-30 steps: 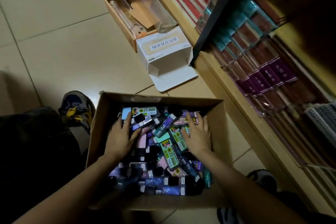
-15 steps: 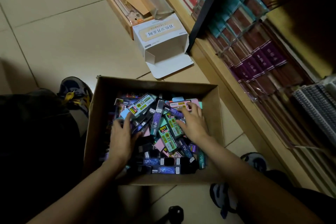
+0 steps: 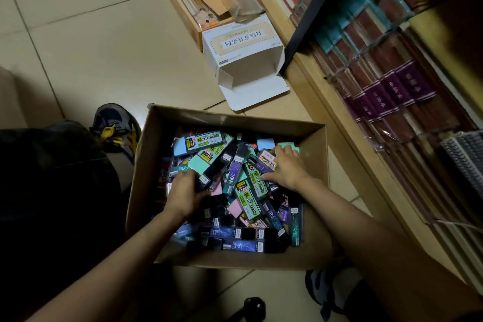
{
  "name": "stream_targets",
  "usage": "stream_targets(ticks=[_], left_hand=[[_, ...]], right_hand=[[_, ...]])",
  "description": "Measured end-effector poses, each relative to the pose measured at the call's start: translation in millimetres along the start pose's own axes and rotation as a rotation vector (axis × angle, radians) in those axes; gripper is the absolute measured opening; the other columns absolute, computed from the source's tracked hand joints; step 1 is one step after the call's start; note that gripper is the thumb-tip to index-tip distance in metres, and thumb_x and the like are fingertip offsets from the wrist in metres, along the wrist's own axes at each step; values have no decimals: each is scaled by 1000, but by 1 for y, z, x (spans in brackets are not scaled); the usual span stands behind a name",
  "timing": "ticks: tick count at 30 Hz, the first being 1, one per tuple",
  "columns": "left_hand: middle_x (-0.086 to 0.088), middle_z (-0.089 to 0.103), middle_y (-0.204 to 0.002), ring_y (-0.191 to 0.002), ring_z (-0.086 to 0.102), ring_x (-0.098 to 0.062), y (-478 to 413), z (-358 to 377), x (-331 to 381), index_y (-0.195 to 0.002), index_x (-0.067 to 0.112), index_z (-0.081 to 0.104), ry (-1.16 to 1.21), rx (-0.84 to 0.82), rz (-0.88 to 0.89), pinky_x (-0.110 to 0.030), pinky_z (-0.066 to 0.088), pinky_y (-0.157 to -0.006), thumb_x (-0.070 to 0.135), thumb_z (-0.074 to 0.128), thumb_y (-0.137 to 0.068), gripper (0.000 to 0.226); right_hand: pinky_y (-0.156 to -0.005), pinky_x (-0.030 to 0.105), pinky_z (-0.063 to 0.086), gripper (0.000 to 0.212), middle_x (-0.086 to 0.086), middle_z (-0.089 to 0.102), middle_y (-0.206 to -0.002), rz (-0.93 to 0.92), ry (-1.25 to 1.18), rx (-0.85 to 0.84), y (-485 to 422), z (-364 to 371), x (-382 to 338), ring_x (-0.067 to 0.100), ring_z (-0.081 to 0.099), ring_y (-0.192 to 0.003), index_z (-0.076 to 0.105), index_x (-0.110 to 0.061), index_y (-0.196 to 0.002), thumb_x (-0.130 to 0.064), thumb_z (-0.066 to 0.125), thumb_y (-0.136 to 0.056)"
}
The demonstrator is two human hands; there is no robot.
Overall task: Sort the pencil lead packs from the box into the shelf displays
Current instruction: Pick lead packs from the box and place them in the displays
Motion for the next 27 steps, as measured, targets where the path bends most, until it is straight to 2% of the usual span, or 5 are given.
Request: stream_targets(ticks=[4, 8, 12, 14, 27], left_hand=[[-20, 56, -101, -87, 57, -29, 1, 7, 3, -98, -3, 56, 100, -74, -11, -36, 48, -74, 19, 67, -86, 27], [-10, 66, -81, -73, 63, -25, 15, 9, 2, -94, -1, 59, 396, -67, -75, -34, 50, -64, 26, 68, -84, 31], [-8, 71, -74, -61, 67, -15, 28, 16, 24, -102, -9, 59, 690, -133, -75, -26, 53, -56, 19, 62, -89, 32], [-7, 70, -72, -58, 66, -10, 37, 19, 46, -104, -13, 58, 731, -180, -33, -20, 50, -53, 21, 59, -91, 37], [-17, 69, -104, -86, 69, -21, 105, -25, 178, -117, -3, 54, 829, -302, 303, -31, 56, -77, 10, 56, -92, 28]], right_hand=[[-83, 30, 45, 52, 17, 54, -121, 142, -411, -90, 18, 23, 8, 24, 54, -99, 48, -6, -113, -29, 77, -76], [-108, 38, 36, 65, 16, 47, -138, 278, -836, -51, 41, 31, 12, 30, 46, -127, 43, 0, -134, -15, 74, -79], [-87, 32, 48, 21, 10, 64, -112, 315, -1191, -86, 68, 28, 7, 19, 58, -101, 61, -10, -98, -14, 72, -80], [-101, 43, 45, 37, 17, 61, -124, 286, -1357, -94, 80, 18, -3, 25, 58, -113, 59, -1, -115, -13, 70, -82], [-69, 27, 57, 21, 12, 69, -88, -25, -1625, 150, 165, -95, -27, 18, 67, -73, 59, 2, -111, -4, 54, -92]])
Point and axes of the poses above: each hand's wrist, its own y-axis away from the middle knuckle, its own z-axis out of the palm, x = y × z, the point moved 10 cm from there along -y, towards the middle knuckle
